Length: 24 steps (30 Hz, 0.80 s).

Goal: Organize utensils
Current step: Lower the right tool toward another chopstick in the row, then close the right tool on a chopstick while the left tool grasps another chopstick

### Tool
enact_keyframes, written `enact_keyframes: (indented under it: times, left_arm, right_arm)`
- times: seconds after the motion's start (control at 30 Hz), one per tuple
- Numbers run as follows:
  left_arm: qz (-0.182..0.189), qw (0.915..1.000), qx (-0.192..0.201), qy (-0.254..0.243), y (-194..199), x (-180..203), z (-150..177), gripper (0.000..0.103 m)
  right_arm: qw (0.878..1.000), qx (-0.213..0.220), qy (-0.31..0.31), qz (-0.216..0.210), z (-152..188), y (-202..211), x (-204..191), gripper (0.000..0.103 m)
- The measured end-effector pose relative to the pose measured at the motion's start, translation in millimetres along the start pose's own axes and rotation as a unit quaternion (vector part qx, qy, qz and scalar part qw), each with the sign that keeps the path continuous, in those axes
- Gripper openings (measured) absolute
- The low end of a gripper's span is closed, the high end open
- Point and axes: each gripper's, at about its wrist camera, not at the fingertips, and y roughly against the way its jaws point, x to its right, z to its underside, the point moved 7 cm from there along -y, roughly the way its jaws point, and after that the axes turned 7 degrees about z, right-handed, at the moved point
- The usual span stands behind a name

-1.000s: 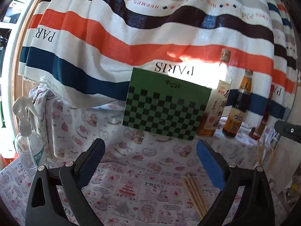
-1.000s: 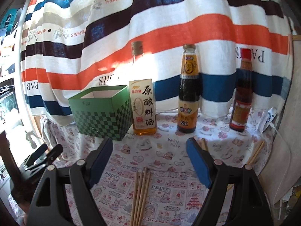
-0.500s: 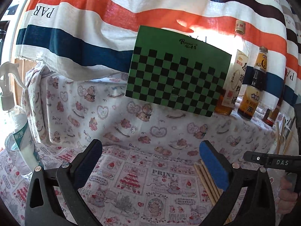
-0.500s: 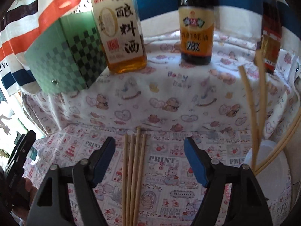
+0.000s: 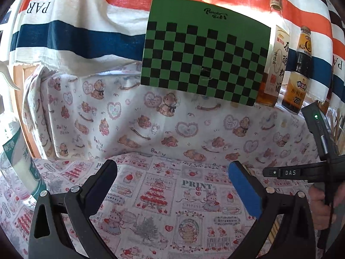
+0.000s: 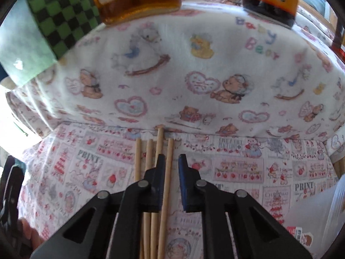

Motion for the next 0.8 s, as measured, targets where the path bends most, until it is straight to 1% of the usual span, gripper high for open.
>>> enact_keyframes:
  times: [0.1,0.2,0.3,0.37,0.47,0.6,0.63,0.7,0.8]
  left_arm:
    - [-0.007,1.0,-0.006,0.002,-4,-3,1,0.102]
    - [-0.005,0.9999,-0.015,0.006,-8,-4,3,0.102]
    - [-0.009,0.9998,-0.02,0.0,-11,-3,4,0.102]
    - [-0.011,0.9997,-0.021,-0.003,-11,-3,5,0.102]
    - [-0.019,0.9993,-0.03,-0.007,-15,-2,7,0.102]
    - [-0.017,0.999,-0.041,-0.009,-19,0,10,0.102]
    - [-0.017,0.9989,-0.043,-0.008,-19,-1,11,0.102]
    - [-0.019,0.9988,-0.045,-0.006,-20,-2,11,0.102]
    - [-0.023,0.9986,-0.048,-0.003,-21,-4,13,0.102]
  right_arm:
    - [1.0,-0.011,-0.001,-0.01,-2,-11,-3,0.011]
    - [1.0,-0.006,0.012,-0.015,-1,-13,-10,0.011]
    - [1.0,-0.012,0.014,0.004,1,-22,-11,0.011]
    - [1.0,-0.016,0.015,0.002,2,-28,-15,0.009]
    - [1.0,-0.005,0.016,0.002,-1,-30,-18,0.008]
    - [1.0,0.004,0.021,0.004,-3,-31,-15,0.007]
    - [1.0,0.009,0.024,0.008,-6,-32,-14,0.007]
    - [0.999,0.039,0.027,0.015,-6,-18,-12,0.007]
    - [0.996,0.087,0.031,0.0,-4,17,-12,0.007]
